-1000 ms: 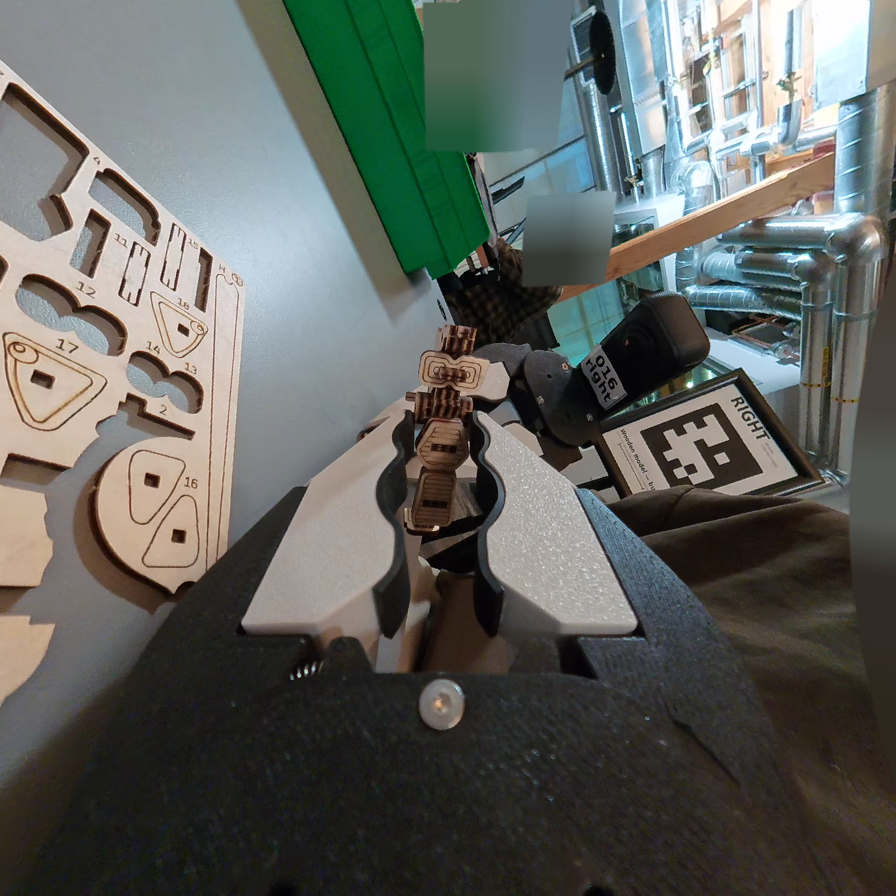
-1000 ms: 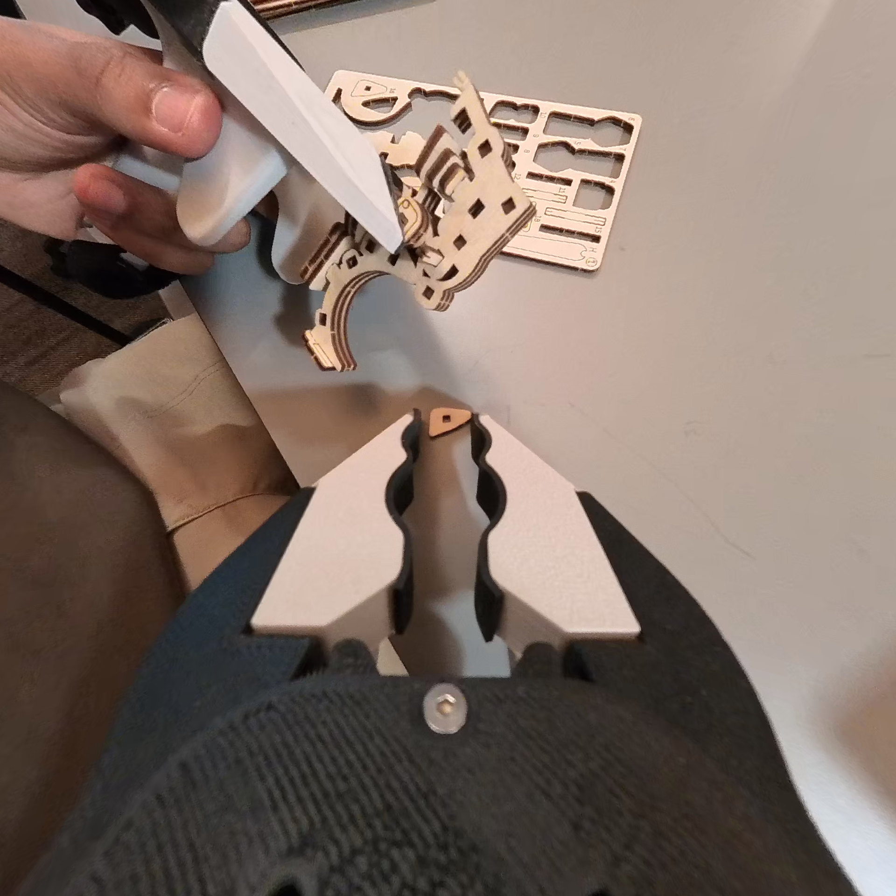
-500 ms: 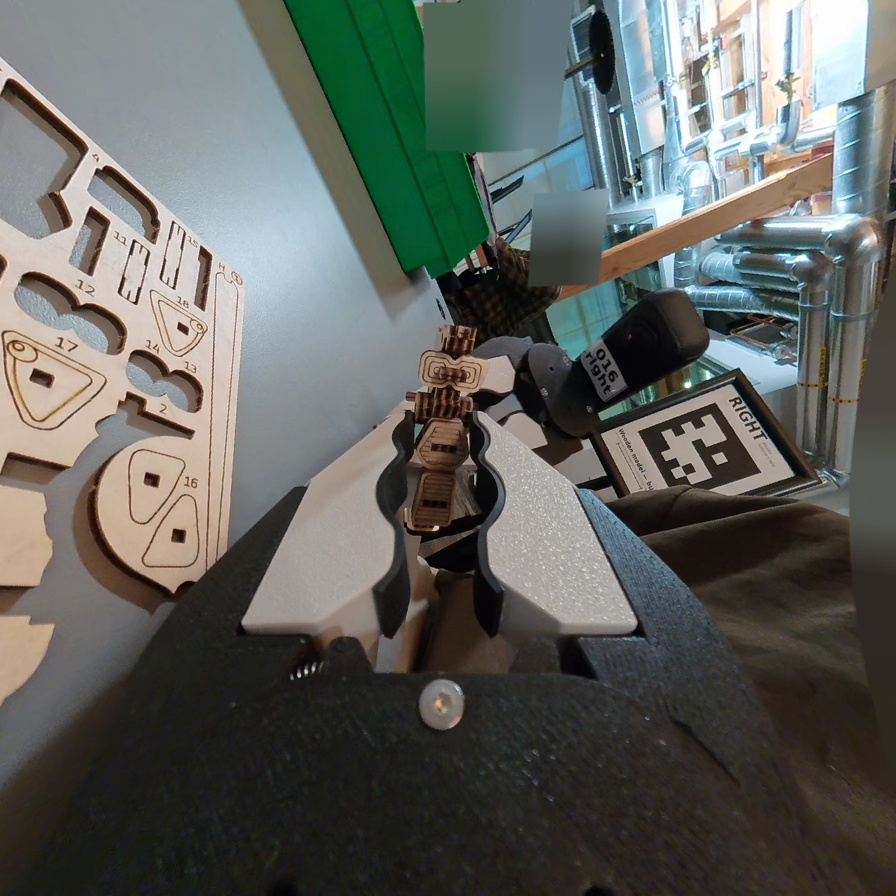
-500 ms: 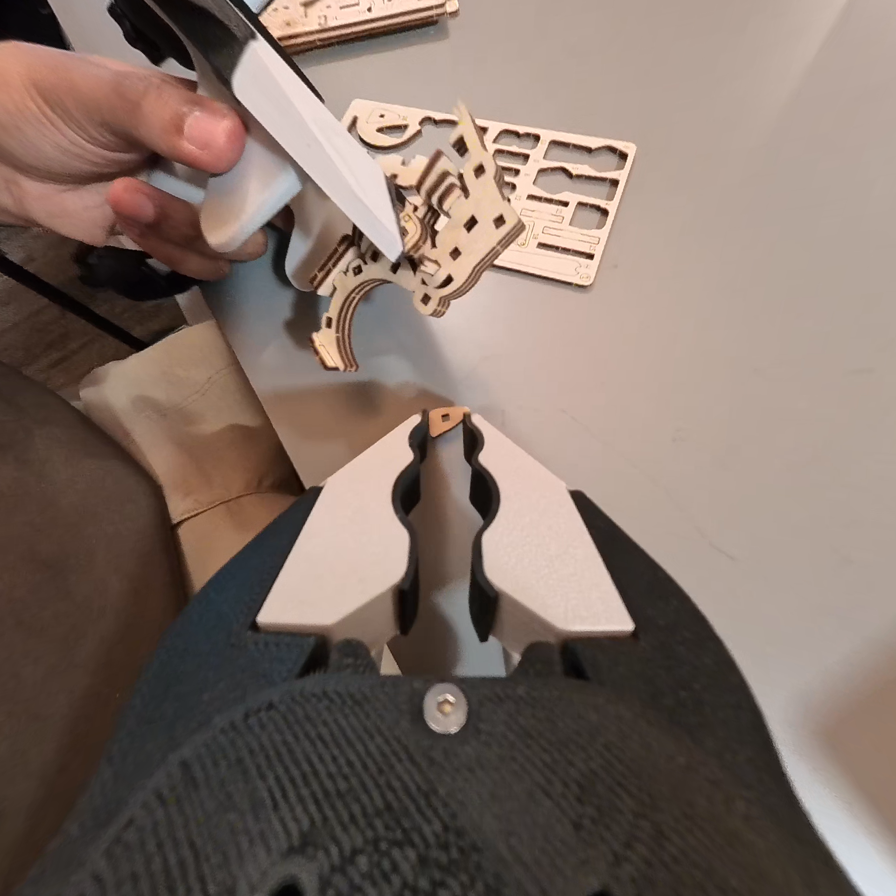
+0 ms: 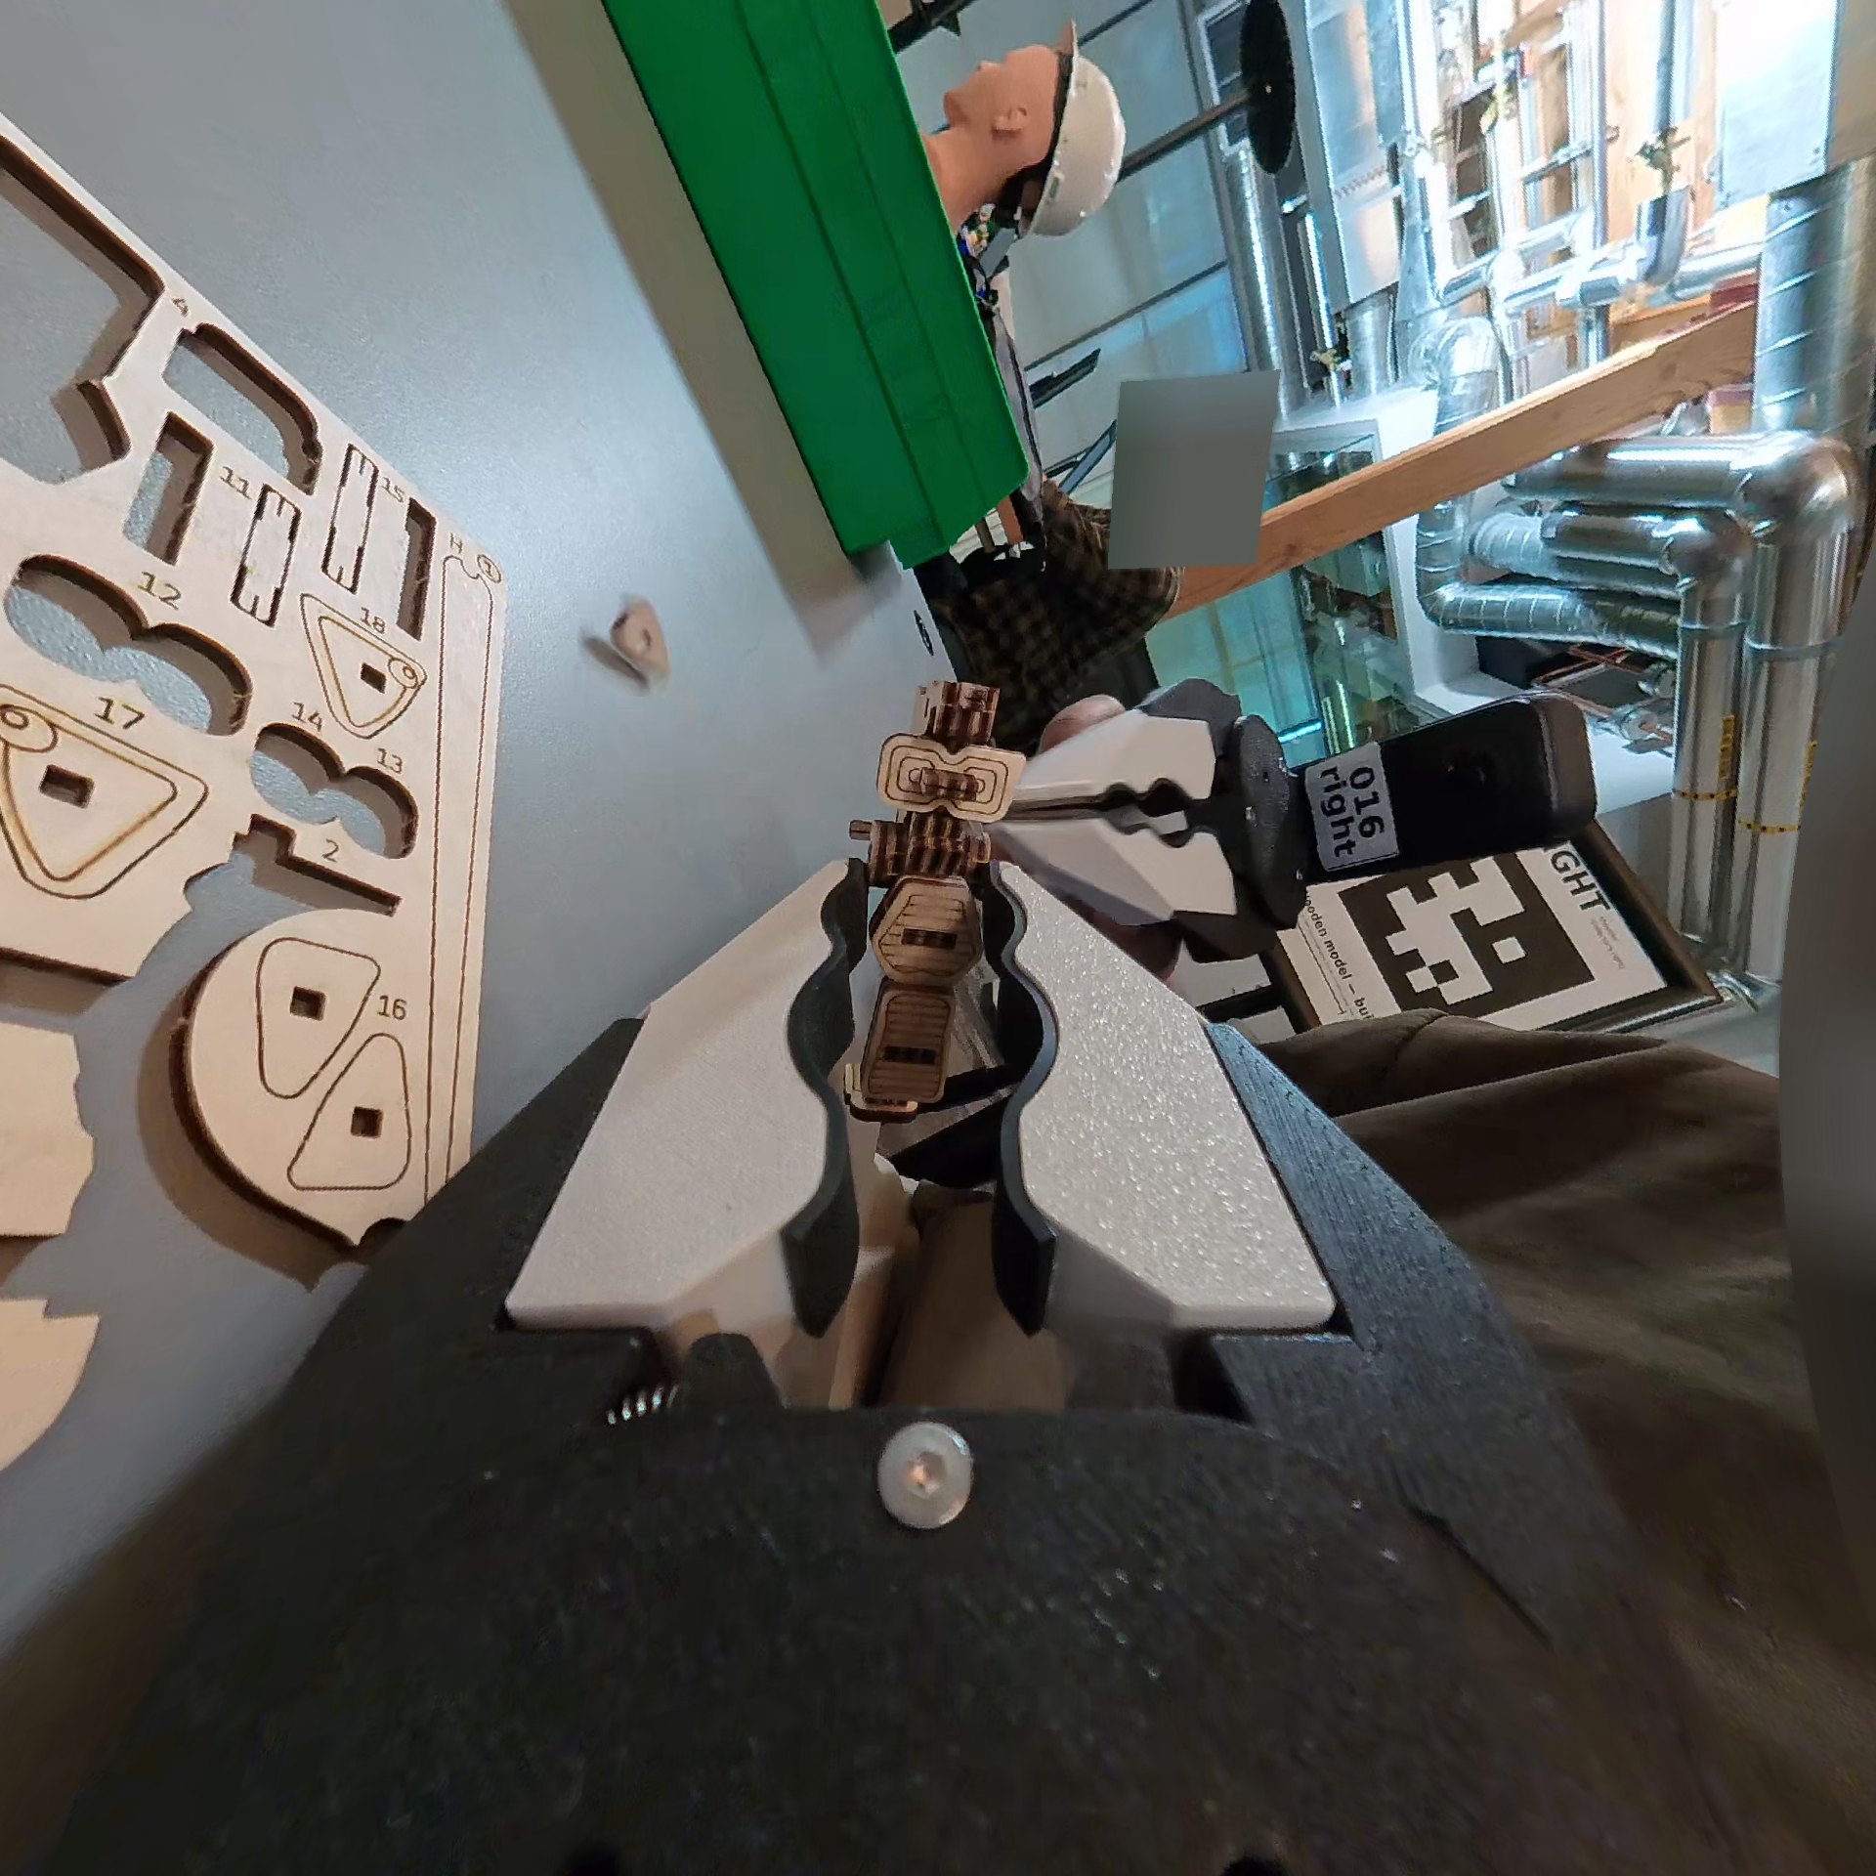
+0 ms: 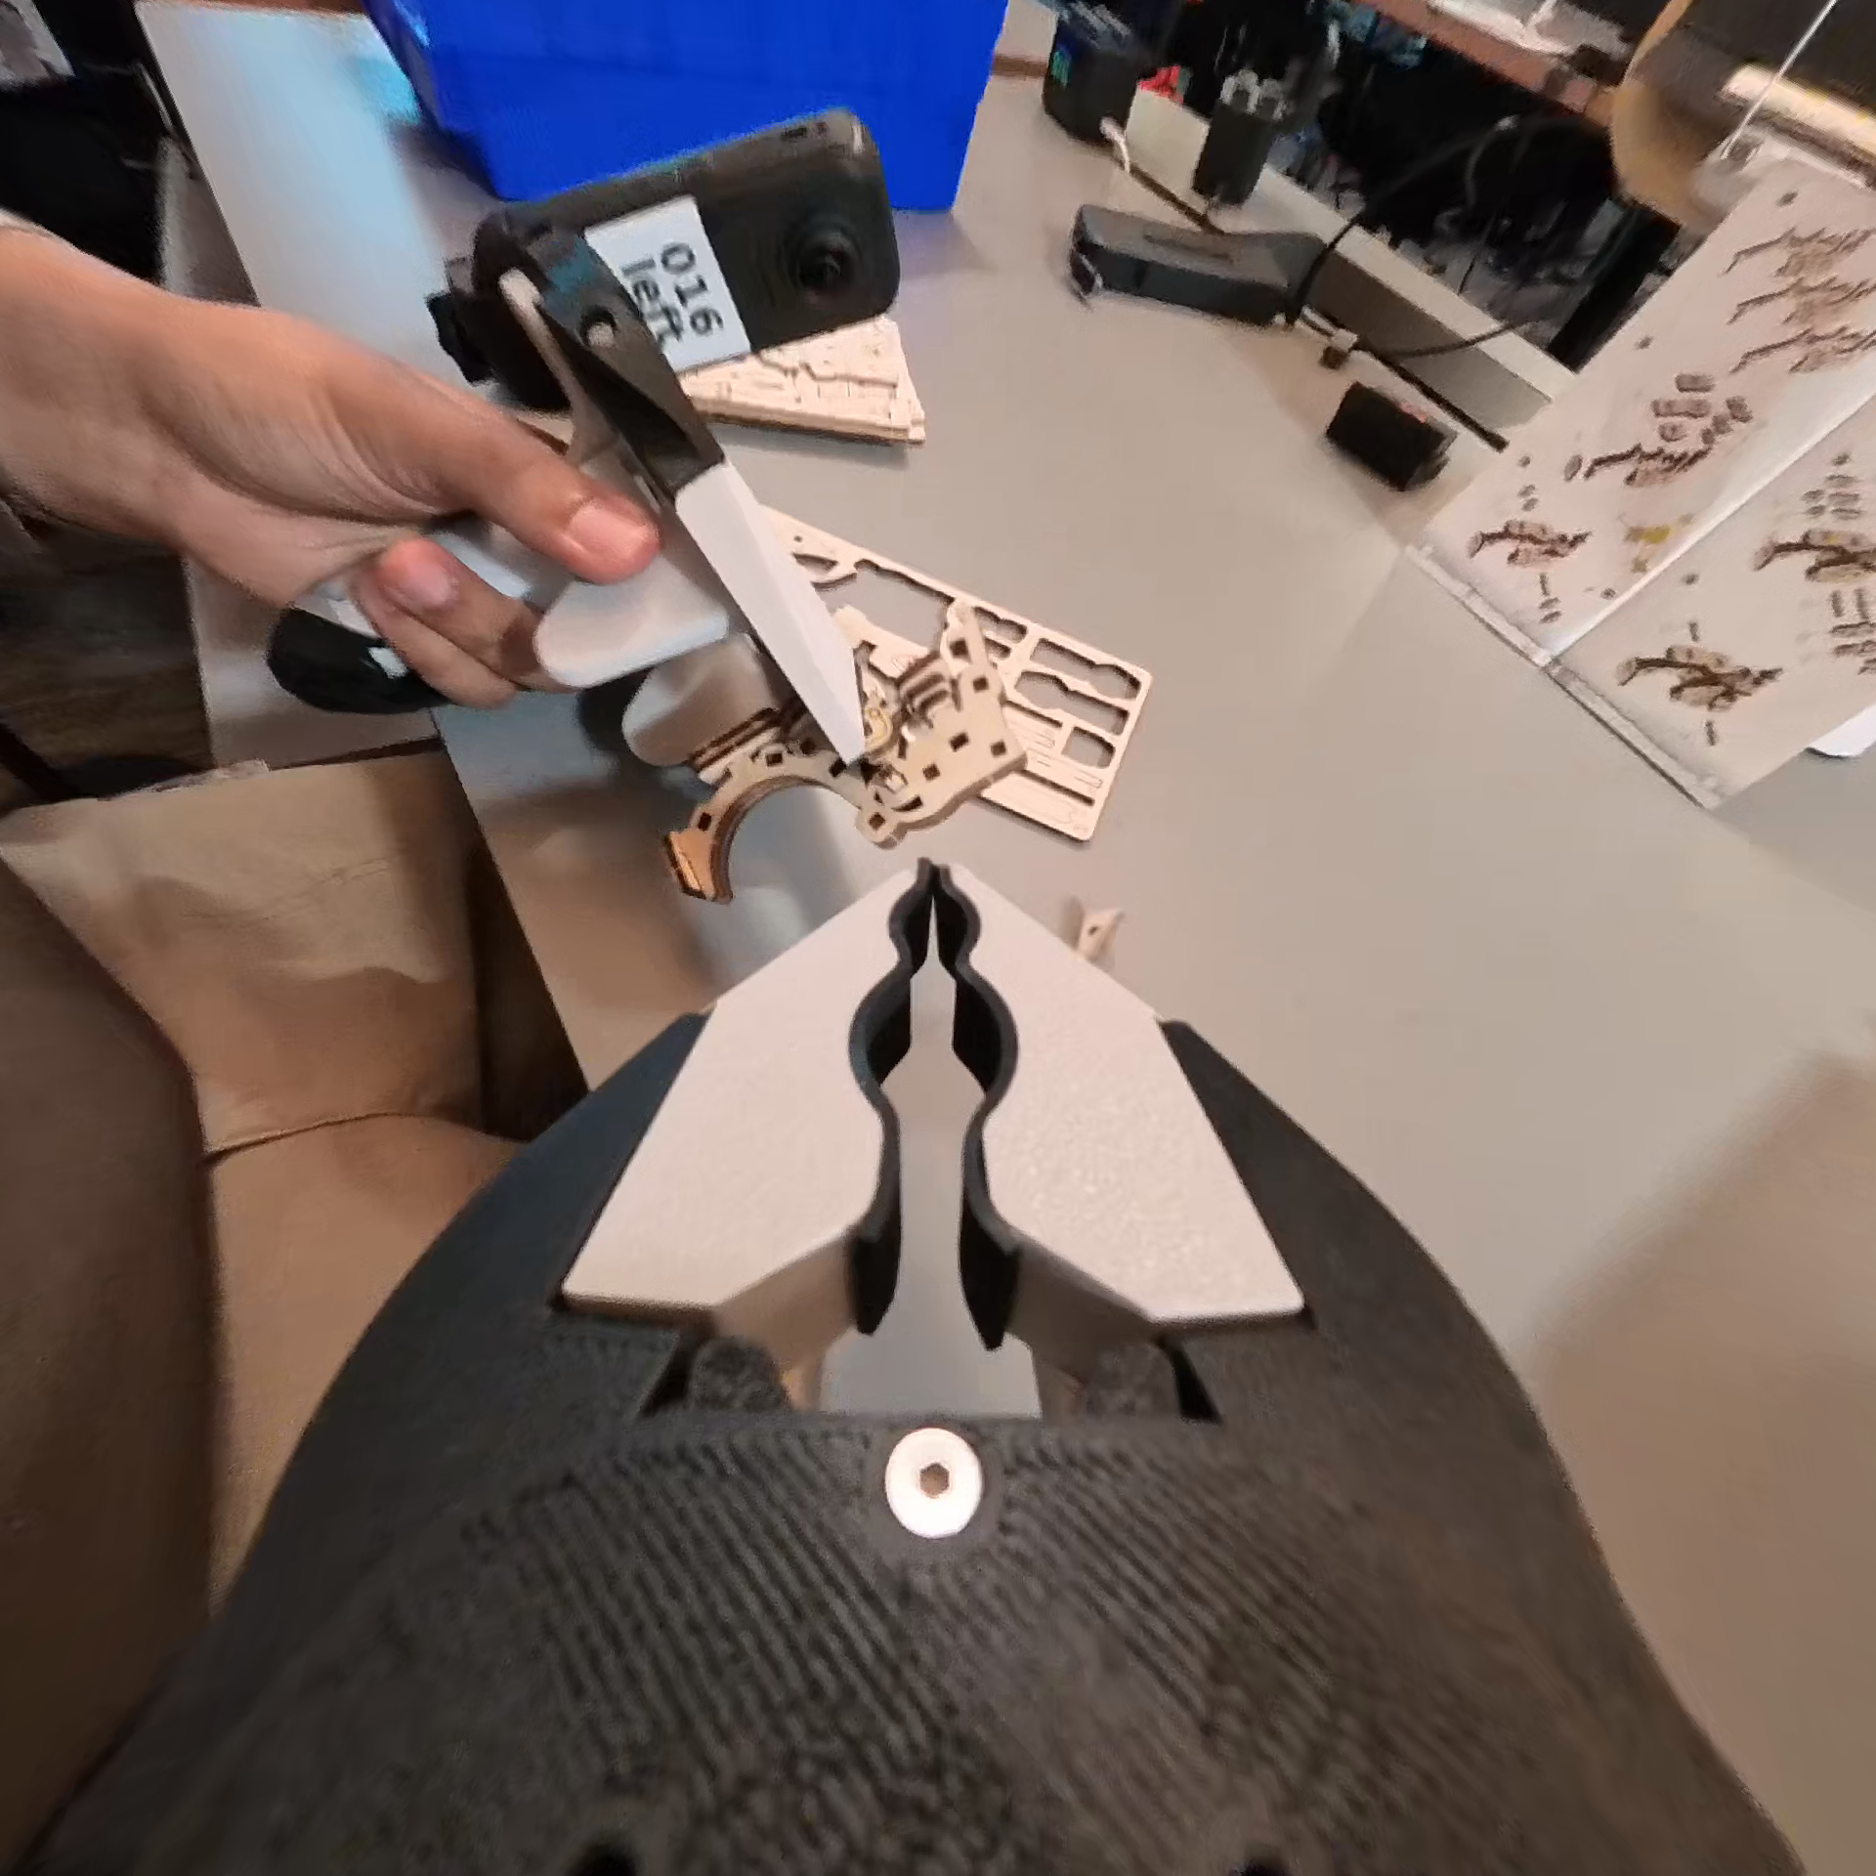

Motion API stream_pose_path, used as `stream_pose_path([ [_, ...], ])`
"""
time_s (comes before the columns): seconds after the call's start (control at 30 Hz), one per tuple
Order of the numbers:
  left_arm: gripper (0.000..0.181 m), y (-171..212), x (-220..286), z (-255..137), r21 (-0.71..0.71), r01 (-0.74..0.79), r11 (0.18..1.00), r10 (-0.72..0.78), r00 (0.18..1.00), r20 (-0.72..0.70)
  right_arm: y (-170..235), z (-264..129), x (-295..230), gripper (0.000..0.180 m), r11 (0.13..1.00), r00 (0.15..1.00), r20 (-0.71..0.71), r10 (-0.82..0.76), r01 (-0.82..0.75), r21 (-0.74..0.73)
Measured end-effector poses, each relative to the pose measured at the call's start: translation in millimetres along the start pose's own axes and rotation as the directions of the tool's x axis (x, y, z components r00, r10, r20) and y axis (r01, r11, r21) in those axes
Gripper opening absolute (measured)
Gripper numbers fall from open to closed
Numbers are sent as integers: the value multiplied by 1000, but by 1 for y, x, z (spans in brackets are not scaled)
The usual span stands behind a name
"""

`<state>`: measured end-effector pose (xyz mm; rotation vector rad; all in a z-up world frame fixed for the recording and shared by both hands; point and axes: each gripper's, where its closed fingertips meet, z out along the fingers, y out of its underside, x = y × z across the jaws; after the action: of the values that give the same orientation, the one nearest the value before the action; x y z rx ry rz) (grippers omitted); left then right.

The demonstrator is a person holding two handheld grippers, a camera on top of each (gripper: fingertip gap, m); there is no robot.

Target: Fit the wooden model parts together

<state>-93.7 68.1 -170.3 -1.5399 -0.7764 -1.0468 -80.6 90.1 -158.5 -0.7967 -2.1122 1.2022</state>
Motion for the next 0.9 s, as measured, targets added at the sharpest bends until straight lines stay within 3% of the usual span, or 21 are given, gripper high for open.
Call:
stream_pose_path([
  [0.4,18,-2,-1,-1,12,5,1000,-6,1000,4,46,23,42,23,962,979,-43,199,-203,-182],
  [0.53,19,-2,-1,0,10,3,1000,-4,1000,7,55,35,50,25,941,963,5,269,-261,-216],
  [0.77,19,-1,-2,0,9,-1,1000,1,1000,11,55,59,55,28,944,980,44,195,-176,-278],
  [0.9,19,-1,-1,0,8,-3,1000,3,1000,10,57,53,47,26,929,979,33,202,-180,-324],
])
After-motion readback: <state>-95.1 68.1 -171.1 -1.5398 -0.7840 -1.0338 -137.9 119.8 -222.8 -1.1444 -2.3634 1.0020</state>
